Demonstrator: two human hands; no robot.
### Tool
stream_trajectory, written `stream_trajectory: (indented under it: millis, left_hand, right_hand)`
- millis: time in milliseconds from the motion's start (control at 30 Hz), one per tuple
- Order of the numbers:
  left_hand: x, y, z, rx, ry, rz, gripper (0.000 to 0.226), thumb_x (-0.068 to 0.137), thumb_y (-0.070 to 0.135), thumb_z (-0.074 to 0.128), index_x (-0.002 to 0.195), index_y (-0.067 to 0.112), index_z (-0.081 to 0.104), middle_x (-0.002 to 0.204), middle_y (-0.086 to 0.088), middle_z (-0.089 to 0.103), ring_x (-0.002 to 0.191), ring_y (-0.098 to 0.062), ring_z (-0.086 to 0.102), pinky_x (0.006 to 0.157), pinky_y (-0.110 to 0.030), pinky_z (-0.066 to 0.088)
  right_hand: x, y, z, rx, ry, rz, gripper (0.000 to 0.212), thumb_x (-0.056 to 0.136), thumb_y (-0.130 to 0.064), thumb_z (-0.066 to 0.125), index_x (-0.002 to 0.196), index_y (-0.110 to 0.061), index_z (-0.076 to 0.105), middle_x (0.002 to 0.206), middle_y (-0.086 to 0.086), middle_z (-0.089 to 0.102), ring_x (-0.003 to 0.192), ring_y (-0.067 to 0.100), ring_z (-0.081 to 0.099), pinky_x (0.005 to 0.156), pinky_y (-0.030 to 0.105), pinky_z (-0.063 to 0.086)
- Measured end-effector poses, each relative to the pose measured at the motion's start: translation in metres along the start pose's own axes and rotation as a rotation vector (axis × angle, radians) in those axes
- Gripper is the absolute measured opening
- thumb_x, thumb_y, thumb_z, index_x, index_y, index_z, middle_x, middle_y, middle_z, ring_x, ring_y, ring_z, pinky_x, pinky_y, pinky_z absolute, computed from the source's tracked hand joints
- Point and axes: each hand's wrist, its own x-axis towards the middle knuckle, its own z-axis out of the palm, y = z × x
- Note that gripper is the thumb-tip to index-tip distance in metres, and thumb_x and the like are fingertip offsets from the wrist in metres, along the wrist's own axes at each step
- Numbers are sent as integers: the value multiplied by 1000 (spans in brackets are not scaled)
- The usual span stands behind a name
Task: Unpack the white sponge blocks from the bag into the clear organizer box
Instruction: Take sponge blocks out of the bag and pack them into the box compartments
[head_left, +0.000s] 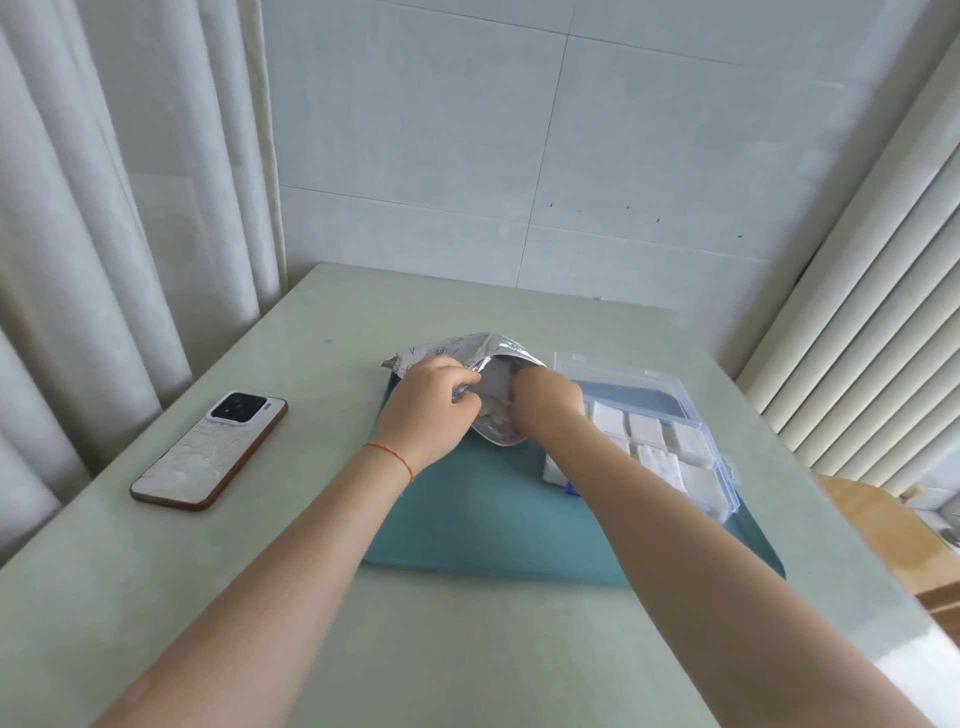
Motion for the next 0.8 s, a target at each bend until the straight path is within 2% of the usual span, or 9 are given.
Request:
stream_trajectory:
  millis: [200,333,467,567,633,700,800]
  left_hand:
    - [3,2,1,33,-9,-8,36,88,8,53,120,11,70,118,0,63,107,-14,54,81,-16,33]
    - [4,4,3,85,-13,5,34,88,10,54,118,12,70,120,-2,63,116,-20,54,91,-23,40]
    - [1,10,4,177,29,23,28,87,15,60,112,13,72,115,-6,58,116,-26,49,95,-31,39]
    - [-3,22,5,95,98,113,25,84,23,65,106,15,73,105,-1,56,105,-21,51,85,-23,34]
    - [-4,34,5,-47,7,109,19,84,25,71,101,18,74,95,6,58,91,-14,54,78,-20,37]
    - [-5,46,7,-178,-122,43,7,84,27,72,86,20,74,78,13,62,71,-8,54,68,-22,40]
    - [-5,61,15,-381,-144,-100,16,86,28,73,74,18,72,60,12,60,60,-8,51,61,-20,40]
  right_hand:
    - [-13,7,-4,0,217,-85,28,89,-6,52,111,-21,62,107,4,66,96,28,64,68,27,39]
    - [-28,28,-11,333,284,-42,18,90,-16,46,100,-21,60,93,4,64,80,30,56,58,29,37]
    - [-36,46,-24,564,273,-87,16,89,-20,54,96,-21,68,90,-2,68,78,21,59,65,30,49]
    - [-52,58,-44,737,172,-213,12,92,-18,61,96,-20,73,89,-6,67,68,3,56,62,16,42]
    - [-64,65,-55,831,84,-273,12,93,-13,63,98,-15,73,82,-8,65,55,-6,53,53,6,37]
    - [-73,74,-62,939,21,-282,10,92,-13,66,98,-12,74,77,-10,66,44,1,43,45,9,32]
    - [-79,91,-66,1023,-22,-271,8,89,-19,71,96,-16,74,84,-5,71,47,10,32,45,20,30]
